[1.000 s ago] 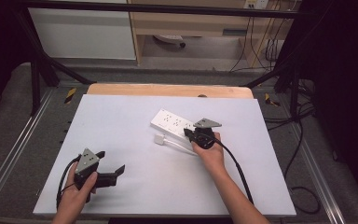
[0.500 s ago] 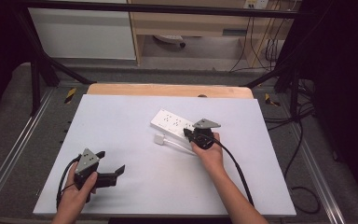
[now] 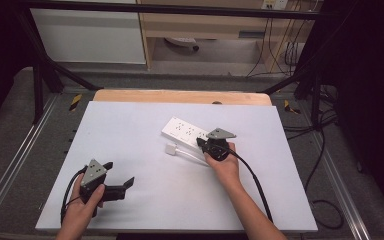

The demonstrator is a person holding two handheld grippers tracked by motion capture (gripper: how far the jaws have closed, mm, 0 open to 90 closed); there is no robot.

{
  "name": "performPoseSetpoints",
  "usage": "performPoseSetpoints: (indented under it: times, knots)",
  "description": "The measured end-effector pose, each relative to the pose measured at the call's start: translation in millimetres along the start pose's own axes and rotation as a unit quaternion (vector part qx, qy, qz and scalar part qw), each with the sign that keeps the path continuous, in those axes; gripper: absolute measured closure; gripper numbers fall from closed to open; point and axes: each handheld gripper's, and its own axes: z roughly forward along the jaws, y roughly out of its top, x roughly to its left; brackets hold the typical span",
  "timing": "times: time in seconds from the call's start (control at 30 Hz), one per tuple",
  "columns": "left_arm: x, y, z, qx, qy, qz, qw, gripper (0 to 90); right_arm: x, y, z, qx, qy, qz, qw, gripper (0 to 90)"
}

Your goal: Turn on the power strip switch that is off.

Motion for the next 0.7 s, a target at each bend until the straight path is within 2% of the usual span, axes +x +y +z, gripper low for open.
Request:
performPoseSetpoints:
  times: [0.43,0.7]
  knots:
    - [-0.7,0.0,-0.1,0.001,-0.001,0.001,1.0000,6.2,1.1,-2.0,-0.1,-0.005,0.002,-0.009,0.9999,90.0]
    - [-0.7,0.1,0.1,0.003,-0.001,0.003,1.0000,6.2,-4.3,-3.7,-2.3,0.003,0.006,-0.006,1.0000,90.0]
